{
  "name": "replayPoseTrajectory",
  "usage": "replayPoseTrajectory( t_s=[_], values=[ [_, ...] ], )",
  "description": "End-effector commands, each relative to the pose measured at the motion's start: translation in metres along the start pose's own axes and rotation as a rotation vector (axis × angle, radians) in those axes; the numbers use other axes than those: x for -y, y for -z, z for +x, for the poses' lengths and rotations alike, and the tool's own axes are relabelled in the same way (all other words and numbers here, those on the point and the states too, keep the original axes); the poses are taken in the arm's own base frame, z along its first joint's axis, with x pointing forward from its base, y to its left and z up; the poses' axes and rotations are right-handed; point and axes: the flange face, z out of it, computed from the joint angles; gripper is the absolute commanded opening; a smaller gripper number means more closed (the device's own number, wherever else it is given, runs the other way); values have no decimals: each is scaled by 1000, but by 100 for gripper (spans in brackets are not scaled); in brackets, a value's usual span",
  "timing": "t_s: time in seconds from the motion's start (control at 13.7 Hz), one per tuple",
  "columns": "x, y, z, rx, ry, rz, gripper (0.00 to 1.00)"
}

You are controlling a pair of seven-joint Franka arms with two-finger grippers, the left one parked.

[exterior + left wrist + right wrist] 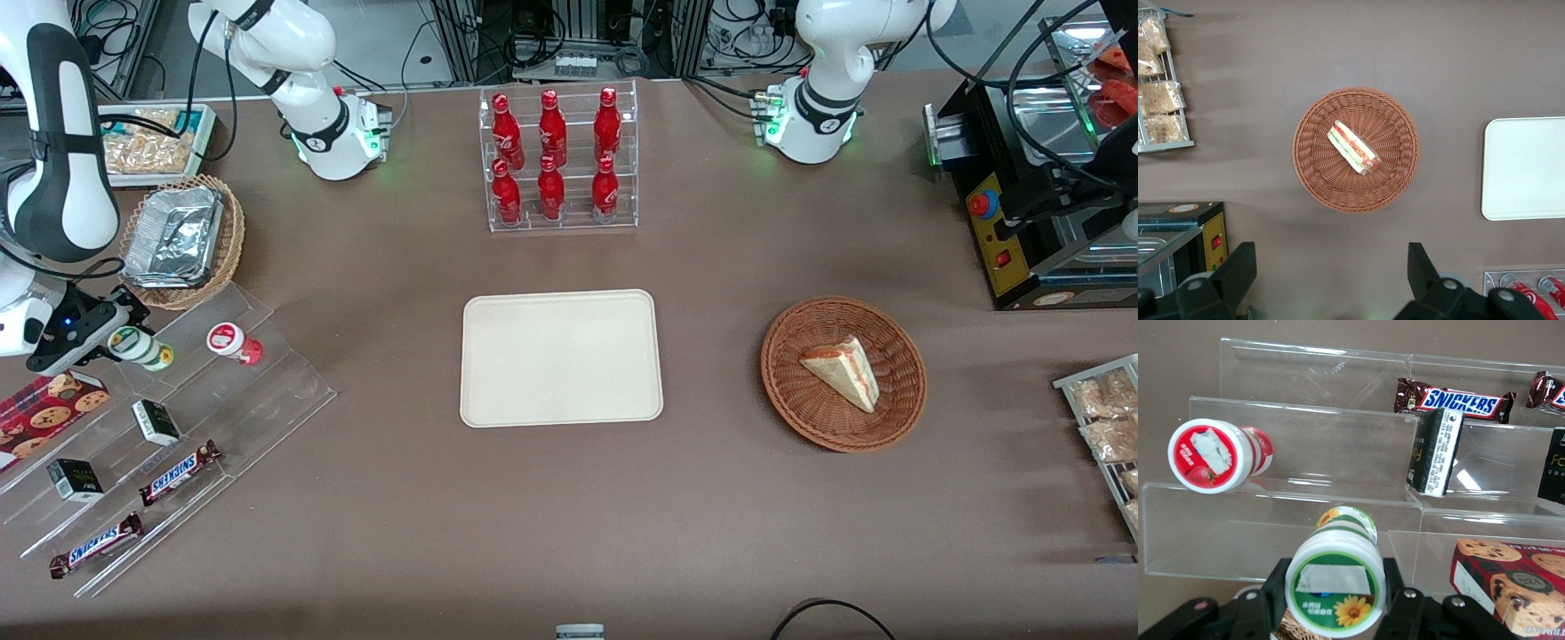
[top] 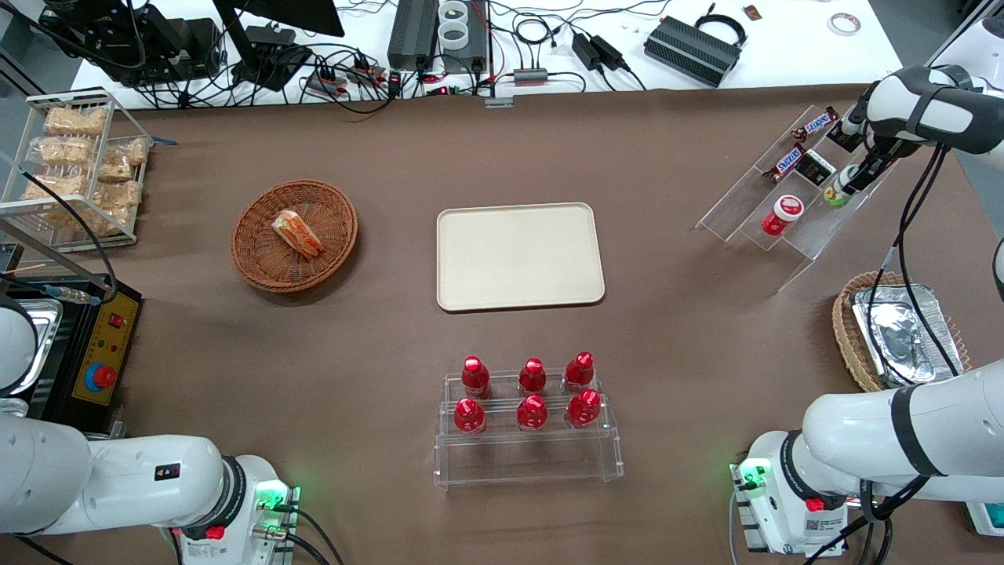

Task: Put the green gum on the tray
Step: 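Close the right gripper on the green-and-white gum canister and lift it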

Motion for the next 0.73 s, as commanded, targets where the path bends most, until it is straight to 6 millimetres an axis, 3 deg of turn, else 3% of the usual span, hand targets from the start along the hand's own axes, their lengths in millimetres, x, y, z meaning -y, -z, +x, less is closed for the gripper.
replayPoseTrajectory(
  t_s=[0.0, 0.29, 0.66],
  values=[
    [-5, 31, 8, 5, 13, 5, 0],
    [8, 62, 54, 18, -39, 29, 0],
    [65, 65, 135, 54, -156, 63, 0]
  ],
)
